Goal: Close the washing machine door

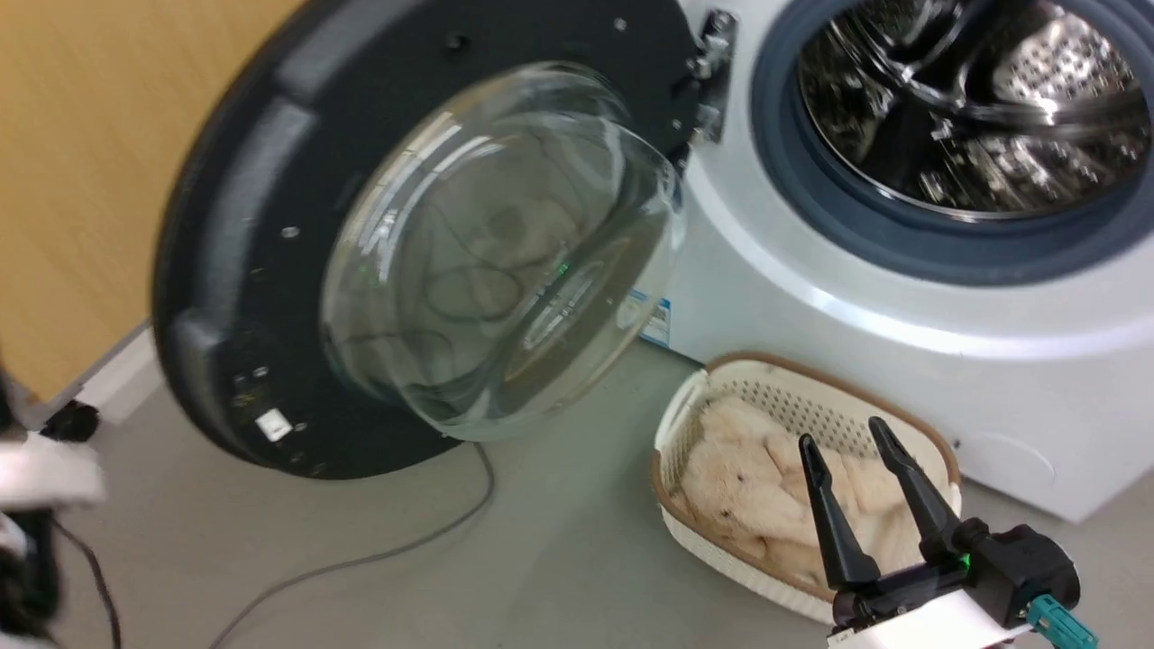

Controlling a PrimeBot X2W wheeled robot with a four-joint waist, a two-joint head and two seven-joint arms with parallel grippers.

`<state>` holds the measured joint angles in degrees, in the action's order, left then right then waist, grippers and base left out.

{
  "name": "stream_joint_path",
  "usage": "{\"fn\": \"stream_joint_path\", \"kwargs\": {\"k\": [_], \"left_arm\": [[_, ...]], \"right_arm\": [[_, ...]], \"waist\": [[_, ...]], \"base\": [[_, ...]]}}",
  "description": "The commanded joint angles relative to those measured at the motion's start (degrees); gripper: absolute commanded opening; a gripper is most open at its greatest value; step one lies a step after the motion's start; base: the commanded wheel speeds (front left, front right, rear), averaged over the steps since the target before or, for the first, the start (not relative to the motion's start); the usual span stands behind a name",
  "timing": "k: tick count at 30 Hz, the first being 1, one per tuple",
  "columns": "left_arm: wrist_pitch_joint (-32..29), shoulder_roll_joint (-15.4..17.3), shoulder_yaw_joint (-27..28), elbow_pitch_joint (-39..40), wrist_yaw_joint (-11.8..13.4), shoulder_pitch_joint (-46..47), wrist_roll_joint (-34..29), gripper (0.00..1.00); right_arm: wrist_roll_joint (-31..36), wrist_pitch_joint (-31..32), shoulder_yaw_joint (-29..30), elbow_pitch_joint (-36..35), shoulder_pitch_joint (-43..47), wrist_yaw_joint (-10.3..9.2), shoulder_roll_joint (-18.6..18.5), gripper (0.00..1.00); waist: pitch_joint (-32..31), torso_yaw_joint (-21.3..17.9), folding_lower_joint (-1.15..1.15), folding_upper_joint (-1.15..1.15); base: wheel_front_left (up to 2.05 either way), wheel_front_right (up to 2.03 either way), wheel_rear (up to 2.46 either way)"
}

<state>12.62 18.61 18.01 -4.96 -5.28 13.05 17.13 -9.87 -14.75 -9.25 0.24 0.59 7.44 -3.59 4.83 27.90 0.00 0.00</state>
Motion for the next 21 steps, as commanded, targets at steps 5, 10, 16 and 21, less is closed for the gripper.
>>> {"fn": "stream_joint_path", "kwargs": {"k": [5, 10, 16, 21], "left_arm": [[-7.53, 1.82, 4.07, -11.71, -1.58, 9.05, 14.56, 0.0], [-20.59, 1.64, 9.8, -23.11, -2.06, 16.51, 34.04, 0.0], [-36.65, 2.12, 13.8, -30.42, -2.12, 20.98, 49.04, 0.0], [-46.9, 2.54, 12.99, -31.79, -2.15, 19.96, 53.6, 0.0]], "right_arm": [[0.37, -0.25, -0.34, -0.3, -1.48, 0.05, -1.25, 1.0], [0.42, -0.25, -0.53, -0.25, -2.21, 0.05, -1.72, 1.0], [0.07, -0.25, -0.74, -0.14, -2.38, 0.05, -2.03, 1.0], [-0.1, -0.25, -0.9, 0.07, -2.37, 0.05, -1.92, 1.0]], "waist": [[2.92, -2.42, 0.0, 0.0], [4.01, -3.76, 0.0, 0.0], [4.36, -4.65, 0.0, 0.0], [4.16, -4.93, 0.0, 0.0]], "base": [[0.0, 0.0, 0.0], [0.0, 0.0, 0.0], [0.0, 0.0, 0.0], [0.0, 0.0, 0.0]]}}
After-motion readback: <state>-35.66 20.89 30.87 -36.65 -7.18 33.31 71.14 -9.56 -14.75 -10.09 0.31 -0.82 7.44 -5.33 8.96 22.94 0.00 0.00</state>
